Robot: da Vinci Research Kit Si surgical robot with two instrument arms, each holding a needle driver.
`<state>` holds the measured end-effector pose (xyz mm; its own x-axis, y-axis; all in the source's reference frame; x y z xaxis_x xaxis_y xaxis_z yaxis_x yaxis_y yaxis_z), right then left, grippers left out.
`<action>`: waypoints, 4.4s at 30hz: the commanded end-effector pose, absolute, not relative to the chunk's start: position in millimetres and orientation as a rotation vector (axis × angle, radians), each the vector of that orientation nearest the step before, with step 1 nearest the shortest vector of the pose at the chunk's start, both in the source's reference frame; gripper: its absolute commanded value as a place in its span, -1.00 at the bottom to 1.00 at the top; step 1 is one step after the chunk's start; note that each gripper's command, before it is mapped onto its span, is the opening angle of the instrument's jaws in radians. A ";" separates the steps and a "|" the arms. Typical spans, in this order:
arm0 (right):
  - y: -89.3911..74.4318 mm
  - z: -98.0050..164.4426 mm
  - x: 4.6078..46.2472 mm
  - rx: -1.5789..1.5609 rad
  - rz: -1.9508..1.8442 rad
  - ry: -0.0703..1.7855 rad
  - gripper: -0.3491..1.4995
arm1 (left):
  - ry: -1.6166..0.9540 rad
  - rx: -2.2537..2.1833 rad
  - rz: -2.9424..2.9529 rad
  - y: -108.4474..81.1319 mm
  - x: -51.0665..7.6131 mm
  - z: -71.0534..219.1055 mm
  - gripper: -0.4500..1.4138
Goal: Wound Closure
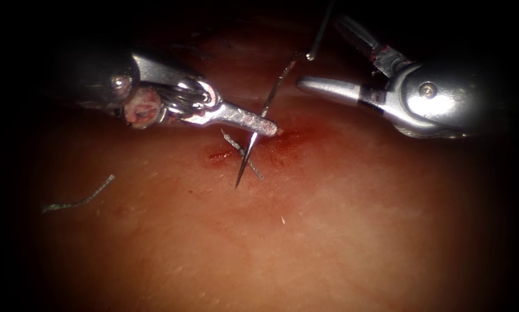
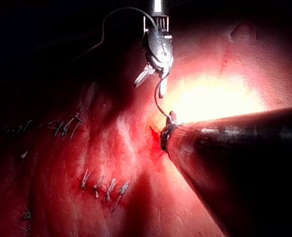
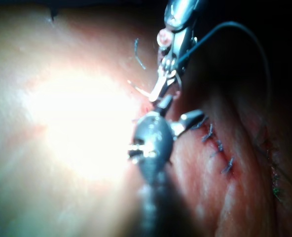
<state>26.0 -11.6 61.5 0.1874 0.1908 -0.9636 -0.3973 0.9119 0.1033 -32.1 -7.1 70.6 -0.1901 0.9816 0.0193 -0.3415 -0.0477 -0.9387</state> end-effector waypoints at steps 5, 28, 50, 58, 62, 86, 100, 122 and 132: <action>-12.0 61.6 28.5 -0.135 0.378 1.341 0.17 | -1.081 -0.863 1.512 -7.6 -32.9 71.3 -1.00; -10.5 63.0 27.3 -0.126 0.330 1.318 -1.00 | -1.083 -0.876 1.531 -7.9 -33.0 71.0 -1.00; -5.3 66.6 23.7 -0.058 -0.011 1.416 -1.00 | -0.838 -1.091 1.853 -9.2 -34.8 71.6 0.24; -5.0 67.0 25.0 -0.062 -0.069 1.444 -1.00 | -0.615 -1.131 2.090 -11.9 -34.8 74.0 -0.50; -5.4 66.5 25.6 -0.065 -0.095 1.452 -1.00 | -0.574 -1.081 2.125 -13.8 -35.2 75.0 -0.63; -6.4 67.1 27.6 -0.096 -0.138 1.464 -1.00 | -0.504 -0.885 2.233 -16.3 -34.3 79.5 -0.52; -6.9 69.7 28.2 -0.137 -0.212 1.474 -1.00 | -0.531 -0.877 2.238 -16.6 -35.1 80.1 -0.54; -8.4 71.3 29.0 -0.186 -0.267 1.471 -1.00 | -0.565 -0.859 2.263 -17.5 -34.3 80.4 -0.57; -8.5 71.7 29.0 -0.197 -0.280 1.470 -1.00 | -0.574 -0.860 2.262 -17.3 -33.9 79.7 -0.57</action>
<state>28.3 -8.5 71.2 0.0791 -0.3027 -0.9498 0.0654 0.9523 -0.2980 -33.4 -16.8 79.2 -0.5796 0.6963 -0.4232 -0.4115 -0.6984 -0.5856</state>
